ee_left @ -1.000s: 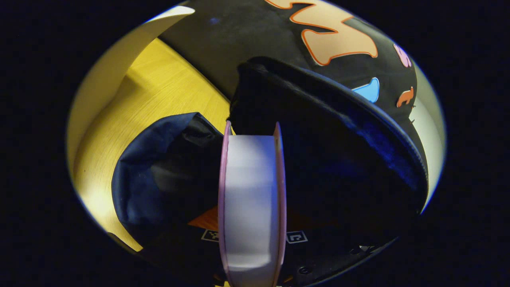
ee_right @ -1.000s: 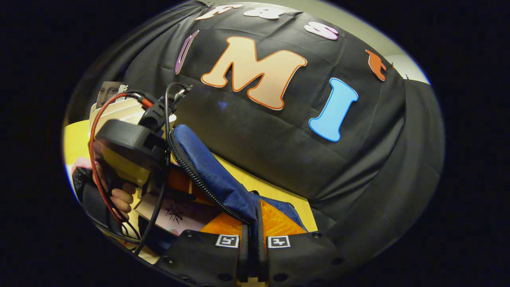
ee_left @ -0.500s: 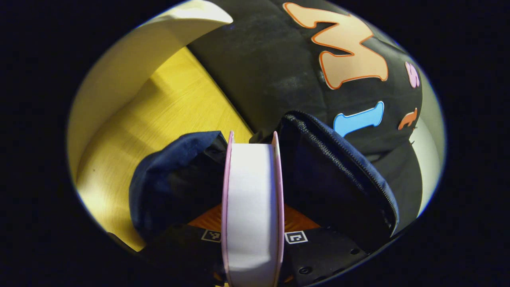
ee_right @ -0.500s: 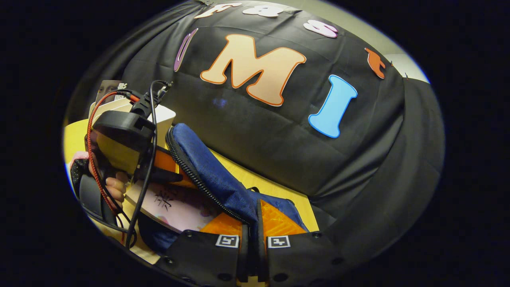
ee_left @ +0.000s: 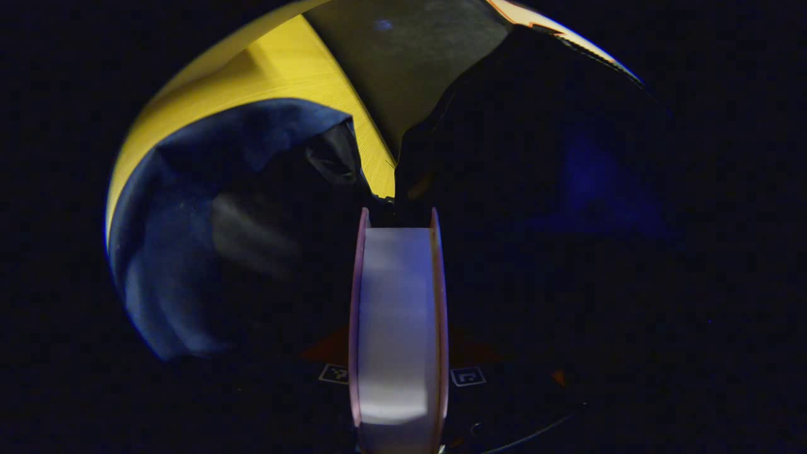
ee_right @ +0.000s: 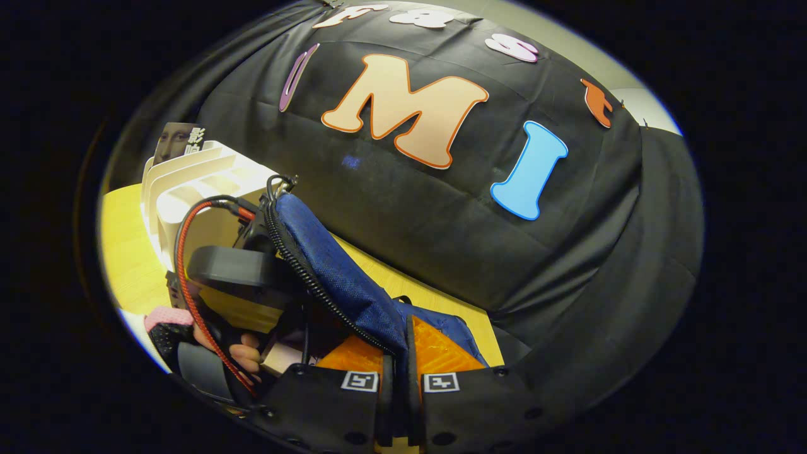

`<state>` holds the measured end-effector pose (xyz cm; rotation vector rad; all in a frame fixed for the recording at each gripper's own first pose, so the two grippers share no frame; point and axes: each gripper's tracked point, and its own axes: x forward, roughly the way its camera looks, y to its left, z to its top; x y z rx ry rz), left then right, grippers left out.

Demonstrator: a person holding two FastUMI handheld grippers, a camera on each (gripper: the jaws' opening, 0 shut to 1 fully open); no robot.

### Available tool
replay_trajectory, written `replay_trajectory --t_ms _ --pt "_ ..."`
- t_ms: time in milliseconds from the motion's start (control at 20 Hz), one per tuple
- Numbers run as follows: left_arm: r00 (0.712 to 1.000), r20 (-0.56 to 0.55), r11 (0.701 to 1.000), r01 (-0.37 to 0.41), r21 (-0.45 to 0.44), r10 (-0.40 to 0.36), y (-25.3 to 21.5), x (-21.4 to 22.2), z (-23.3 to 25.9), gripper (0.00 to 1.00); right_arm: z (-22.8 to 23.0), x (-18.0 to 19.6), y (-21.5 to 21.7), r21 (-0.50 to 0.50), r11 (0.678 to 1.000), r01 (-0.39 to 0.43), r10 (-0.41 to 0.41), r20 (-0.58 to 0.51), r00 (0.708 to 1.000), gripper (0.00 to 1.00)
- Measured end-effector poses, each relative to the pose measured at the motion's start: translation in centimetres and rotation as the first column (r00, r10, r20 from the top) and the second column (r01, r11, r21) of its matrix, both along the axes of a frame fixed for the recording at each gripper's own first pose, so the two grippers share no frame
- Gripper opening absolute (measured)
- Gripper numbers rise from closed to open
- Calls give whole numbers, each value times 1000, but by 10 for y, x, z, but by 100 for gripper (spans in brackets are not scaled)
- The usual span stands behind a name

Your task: Open the schoolbag, grab two books from the bookshelf and put them into the schoolbag.

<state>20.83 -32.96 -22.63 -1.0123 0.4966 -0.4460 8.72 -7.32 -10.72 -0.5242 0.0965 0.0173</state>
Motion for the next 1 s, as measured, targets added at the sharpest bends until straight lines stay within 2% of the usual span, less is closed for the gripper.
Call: replay_trajectory --t_ms 50,150,200,300,350,450,600,700,750,800,900,1000 --pt "1000 -6 1000 3 -14 -3 0 3 -4 39 -1 0 0 -3 1000 -1 1 -1 1000 9" --pt "1000 -18 1000 3 -18 -3 -3 5 -4 40 -2 2 0 -2 1000 -5 5 -2 1000 9" --pt "1000 -25 1000 0 -8 0 -2 4 -4 40 -1 2 0 1 1000 -5 5 -1 1000 12" --pt "999 -40 1000 6 27 -5 1 0 -5 40 -1 3 -2 8 1000 -2 2 -1 1000 9" --pt "999 -47 999 18 38 -16 2 -5 -3 41 -2 3 -4 11 1000 -1 1 -4 1000 12" --pt "997 -76 996 28 83 -21 7 -15 -4 39 -2 3 -5 14 1000 1 -1 -6 1000 12" --pt "997 -70 991 28 132 -19 18 -32 5 46 -2 2 -5 10 1000 0 0 -8 1000 12" --pt "996 -80 985 37 168 -23 25 -45 13 67 -4 1 -6 13 1000 0 1 -13 1000 12" --pt "996 -86 979 44 197 -28 30 -52 15 64 -5 1 -6 15 1000 -1 1 -17 1000 12" --pt "995 -92 970 57 235 -36 36 -60 14 72 -5 1 -7 15 1000 0 0 -18 1000 12" --pt "992 -109 943 96 319 -64 48 -80 15 71 -6 0 -6 7 1000 0 0 -23 1000 10" --pt "987 -129 916 137 378 -94 61 -101 20 71 -8 -3 -6 -8 1000 -3 3 -28 1000 12"
